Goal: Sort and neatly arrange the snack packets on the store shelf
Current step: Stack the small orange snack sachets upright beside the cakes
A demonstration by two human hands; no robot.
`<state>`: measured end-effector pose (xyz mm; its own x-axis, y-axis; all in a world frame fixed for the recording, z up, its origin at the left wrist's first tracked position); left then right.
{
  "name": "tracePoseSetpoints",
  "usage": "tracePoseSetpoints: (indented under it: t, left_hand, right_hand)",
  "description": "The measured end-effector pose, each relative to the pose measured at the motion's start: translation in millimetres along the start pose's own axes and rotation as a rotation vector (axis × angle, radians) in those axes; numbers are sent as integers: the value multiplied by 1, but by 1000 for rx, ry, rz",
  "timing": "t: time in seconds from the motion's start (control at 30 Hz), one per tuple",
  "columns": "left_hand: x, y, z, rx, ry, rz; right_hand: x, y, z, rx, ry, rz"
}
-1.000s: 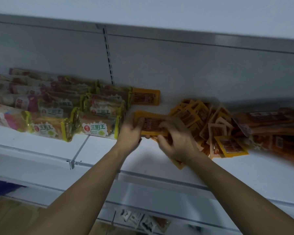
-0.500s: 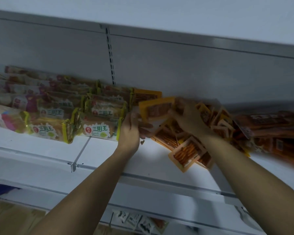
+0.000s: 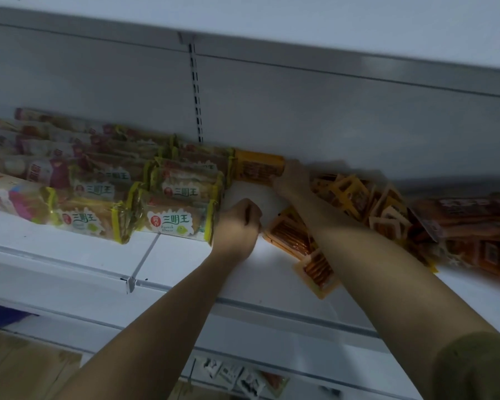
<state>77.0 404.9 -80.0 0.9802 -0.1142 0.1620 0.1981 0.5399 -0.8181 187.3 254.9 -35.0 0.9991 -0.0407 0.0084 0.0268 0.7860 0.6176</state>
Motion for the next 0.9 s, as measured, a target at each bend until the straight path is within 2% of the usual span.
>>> tracePoseSetpoints:
  t: [0.1,0.33,0.43,0.57,0.67,0.73,0.9]
  left_hand:
    - [1,1,-1,89,-4,-25]
    - [1,-5,-1,45,-45,9]
    - [-1,-7,1,24,-44,20]
    - [-6,-13,1,88,72,-21]
    - [-9,-14,-7,399,259,-209]
    - [-12,-15,-10,556,326,-313]
    - [-12,-16,-10,604,374,-350]
  right_hand:
    - [0,2,-1,-17,-37,-30]
    - [-1,-4,8,145,-4,6]
    - [-11,-6,17,130,-31,57]
    - [-42,-7,36,48,-93,216]
    - [-79,-16,49,-102,-95,323]
    - [-104,-26,51,-186,-64,343]
    - [-140,-54,43,-256,26,310]
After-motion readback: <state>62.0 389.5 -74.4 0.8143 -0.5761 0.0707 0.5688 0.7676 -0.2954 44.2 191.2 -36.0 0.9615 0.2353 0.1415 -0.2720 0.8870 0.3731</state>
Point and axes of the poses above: each hand's wrist, its own x-axis towards the middle knuckle, its own z-axis out of the back of the hand, y = z × x, the point moved 2 cm from there along x, towards the middle knuckle, and after that the axes turned 9 degrees about y, right-handed, at the moved point
